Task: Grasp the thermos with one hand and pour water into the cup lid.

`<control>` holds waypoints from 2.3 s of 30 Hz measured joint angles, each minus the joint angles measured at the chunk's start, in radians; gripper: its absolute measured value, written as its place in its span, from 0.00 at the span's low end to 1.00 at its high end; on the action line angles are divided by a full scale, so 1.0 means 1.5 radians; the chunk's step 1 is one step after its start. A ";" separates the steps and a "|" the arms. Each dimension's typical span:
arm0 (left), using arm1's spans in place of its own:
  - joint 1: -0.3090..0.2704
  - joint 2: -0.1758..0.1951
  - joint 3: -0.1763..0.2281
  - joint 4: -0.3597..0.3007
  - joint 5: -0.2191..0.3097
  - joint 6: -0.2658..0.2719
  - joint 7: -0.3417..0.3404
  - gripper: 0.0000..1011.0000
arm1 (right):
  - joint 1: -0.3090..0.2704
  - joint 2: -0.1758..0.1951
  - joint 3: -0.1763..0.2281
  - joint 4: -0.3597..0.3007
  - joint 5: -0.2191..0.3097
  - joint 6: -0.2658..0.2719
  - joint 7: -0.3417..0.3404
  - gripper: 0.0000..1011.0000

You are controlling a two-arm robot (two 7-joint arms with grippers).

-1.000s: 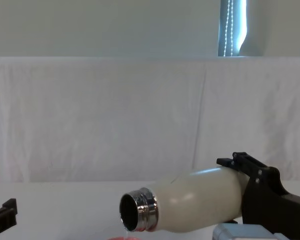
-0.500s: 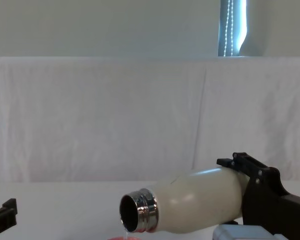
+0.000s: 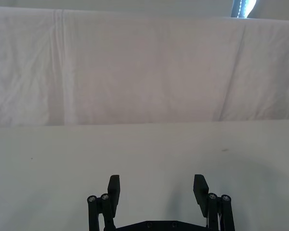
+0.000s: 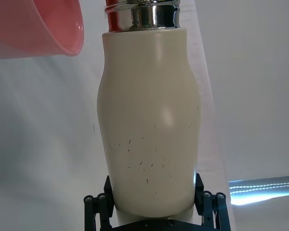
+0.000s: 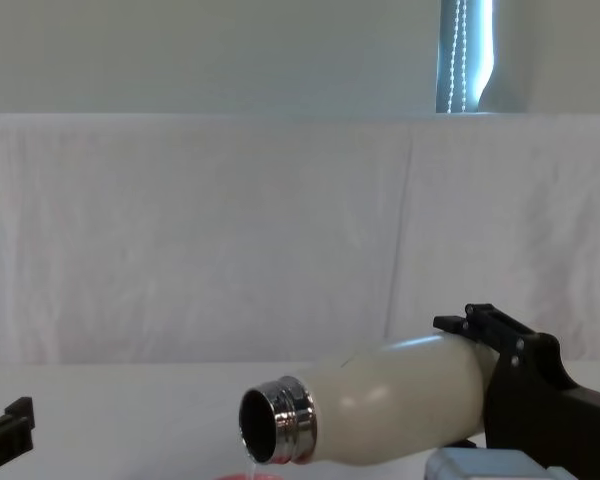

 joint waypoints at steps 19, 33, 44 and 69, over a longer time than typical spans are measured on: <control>0.000 0.000 0.000 0.000 0.000 0.000 0.000 0.99 | 0.000 0.000 -0.001 0.002 0.000 0.000 0.000 0.94; 0.000 0.000 0.000 0.000 0.000 0.000 0.000 0.99 | -0.009 -0.006 0.015 -0.010 0.053 -0.012 0.028 0.94; 0.000 0.000 0.000 0.000 0.000 0.000 0.000 0.99 | -0.031 -0.015 0.049 -0.037 0.137 -0.026 0.066 0.94; 0.000 0.000 0.000 0.000 0.000 0.000 0.000 0.99 | -0.102 -0.045 0.184 -0.101 0.390 -0.016 0.165 0.94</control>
